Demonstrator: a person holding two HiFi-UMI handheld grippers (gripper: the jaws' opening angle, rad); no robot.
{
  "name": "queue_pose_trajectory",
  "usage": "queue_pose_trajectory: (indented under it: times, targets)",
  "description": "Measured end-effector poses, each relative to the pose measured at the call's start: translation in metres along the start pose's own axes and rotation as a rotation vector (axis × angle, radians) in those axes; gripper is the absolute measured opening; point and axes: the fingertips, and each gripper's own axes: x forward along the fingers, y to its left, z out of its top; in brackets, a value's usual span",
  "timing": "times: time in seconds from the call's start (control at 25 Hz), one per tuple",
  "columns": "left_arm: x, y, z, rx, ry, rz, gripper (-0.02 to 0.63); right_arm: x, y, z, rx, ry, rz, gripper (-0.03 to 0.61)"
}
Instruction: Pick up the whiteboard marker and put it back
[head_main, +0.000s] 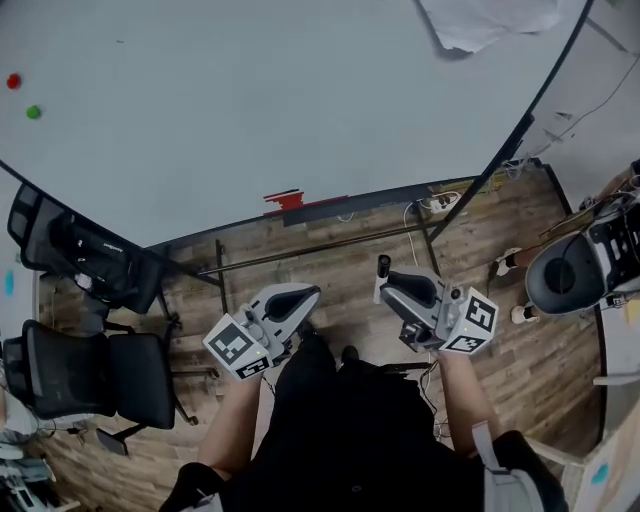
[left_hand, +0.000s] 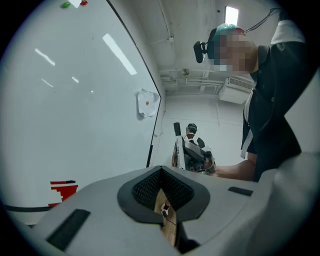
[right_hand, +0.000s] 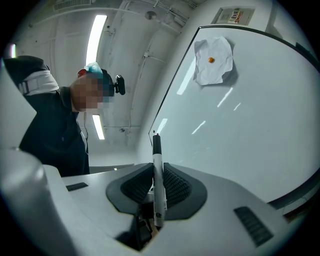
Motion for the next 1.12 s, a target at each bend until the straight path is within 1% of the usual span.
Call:
queue_pose_trajectory:
  times: [0.12, 0.28, 0.64, 1.12]
  targets:
    - [0.0, -0.009, -0.008, -0.013, 0.013, 0.006, 0.011, -0.008, 0.005, -0.007, 0.026, 0.005, 0.007, 0.074]
    - [-0.005, -0.014, -0.009, -0.017, 0.01, 0.016, 0.011, -0.007, 0.006, -0.01, 0.053, 0.01, 0.025, 0.074]
    - [-0.02, -0.014, -0.011, -0.014, -0.005, 0.067, 0.011, 0.009, 0.012, -0.013, 0.051, 0.042, 0.094, 0.074]
    - [-0.021, -0.011, -0.003, 0.0, -0.02, 0.089, 0.011, 0.014, 0.003, -0.009, 0.061, 0.034, 0.115, 0.074]
